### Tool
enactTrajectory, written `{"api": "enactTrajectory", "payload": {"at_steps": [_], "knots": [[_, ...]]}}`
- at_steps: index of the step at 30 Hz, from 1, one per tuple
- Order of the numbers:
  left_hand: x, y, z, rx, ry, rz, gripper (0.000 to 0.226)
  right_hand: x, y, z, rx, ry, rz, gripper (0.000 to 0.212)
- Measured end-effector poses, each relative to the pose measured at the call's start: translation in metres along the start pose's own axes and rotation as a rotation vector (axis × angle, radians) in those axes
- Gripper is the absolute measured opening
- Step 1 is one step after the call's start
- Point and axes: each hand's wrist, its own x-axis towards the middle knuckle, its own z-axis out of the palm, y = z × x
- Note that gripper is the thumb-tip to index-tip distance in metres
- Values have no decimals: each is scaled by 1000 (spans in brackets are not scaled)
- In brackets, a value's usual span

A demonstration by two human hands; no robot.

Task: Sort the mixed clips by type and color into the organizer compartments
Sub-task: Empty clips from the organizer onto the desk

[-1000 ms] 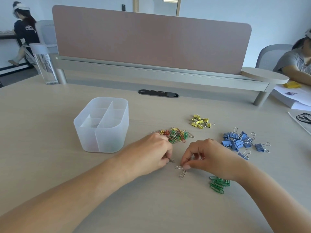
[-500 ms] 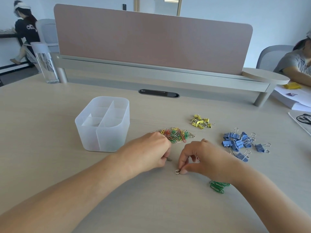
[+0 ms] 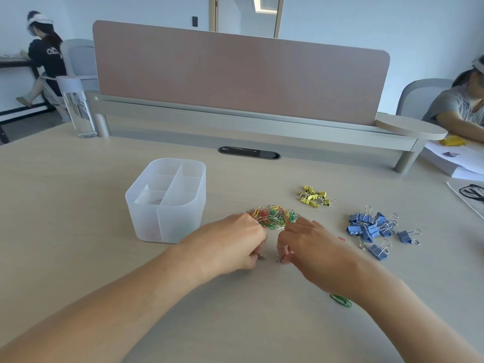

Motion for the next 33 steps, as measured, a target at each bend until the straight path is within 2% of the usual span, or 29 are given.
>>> {"api": "enactTrajectory", "payload": {"at_steps": [4, 8, 12, 15, 18, 21, 26, 30, 33], "knots": [[0, -2, -7, -67, -31, -30, 10, 3, 7, 6, -12, 23, 5, 10], [-5, -1, -15, -81, -43, -55, 10, 7, 7, 1, 77, -16, 22, 8], [-11, -12, -36, -148, 83, -75, 13, 28, -6, -28, 256, 54, 24, 19], [-18, -25, -64, -168, 178, -105, 11, 53, -21, -56, 317, 149, 10, 19], [-32, -53, -90, -147, 266, -206, 8, 89, -36, -73, 423, 245, 22, 11], [-48, -94, -104, -143, 321, -353, 9, 134, -54, -76, 606, 289, 119, 7], [-60, -146, -102, -151, 322, -496, 11, 199, -86, -56, 896, 252, 191, 12], [-55, -159, -89, -83, 264, -500, 13, 216, -100, -37, 866, 187, 195, 19], [-52, -163, -81, -51, 223, -483, 15, 214, -101, -31, 729, 149, 214, 13]]}}
